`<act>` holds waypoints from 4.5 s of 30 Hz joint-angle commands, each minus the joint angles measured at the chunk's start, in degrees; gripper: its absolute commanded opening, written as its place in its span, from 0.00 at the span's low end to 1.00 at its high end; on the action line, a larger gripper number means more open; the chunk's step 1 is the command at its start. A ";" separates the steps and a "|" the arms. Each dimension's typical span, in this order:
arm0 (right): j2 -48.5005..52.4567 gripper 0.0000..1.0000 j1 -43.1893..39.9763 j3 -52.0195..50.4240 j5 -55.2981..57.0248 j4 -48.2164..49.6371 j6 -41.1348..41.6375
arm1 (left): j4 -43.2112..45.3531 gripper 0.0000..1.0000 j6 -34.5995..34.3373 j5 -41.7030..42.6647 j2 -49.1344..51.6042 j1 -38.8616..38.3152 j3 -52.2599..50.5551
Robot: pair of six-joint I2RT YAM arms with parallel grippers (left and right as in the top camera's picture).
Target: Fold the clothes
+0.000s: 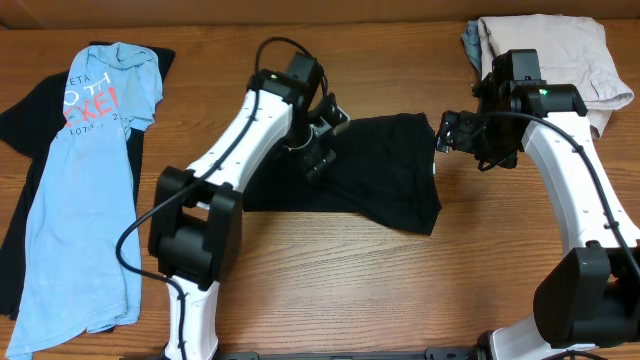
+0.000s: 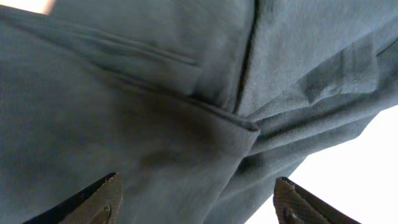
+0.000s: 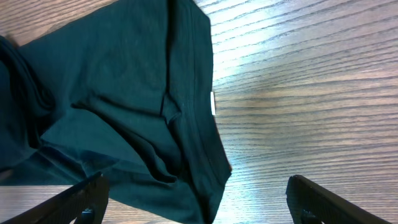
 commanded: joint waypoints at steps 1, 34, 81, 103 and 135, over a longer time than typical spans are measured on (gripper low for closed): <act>0.00 0.95 0.11 0.50 -0.07 0.35 0.11 | 0.00 0.77 3.56 -0.96 2.54 -1.16 -0.59; 0.00 0.95 0.11 0.50 0.11 0.61 0.13 | 3.37 0.22 -0.72 -5.40 2.71 -2.49 -2.89; 6.71 0.99 0.11 0.50 -0.28 3.28 -0.33 | -21.27 1.00 -13.68 -6.34 1.97 -2.64 21.35; 21.29 0.95 -4.15 0.50 -17.51 6.73 -9.53 | -29.42 1.00 -17.53 -6.43 1.95 9.40 32.98; 21.75 0.67 -0.07 -13.77 -32.28 20.96 -12.44 | -30.05 1.00 -17.18 -6.56 1.97 13.46 32.81</act>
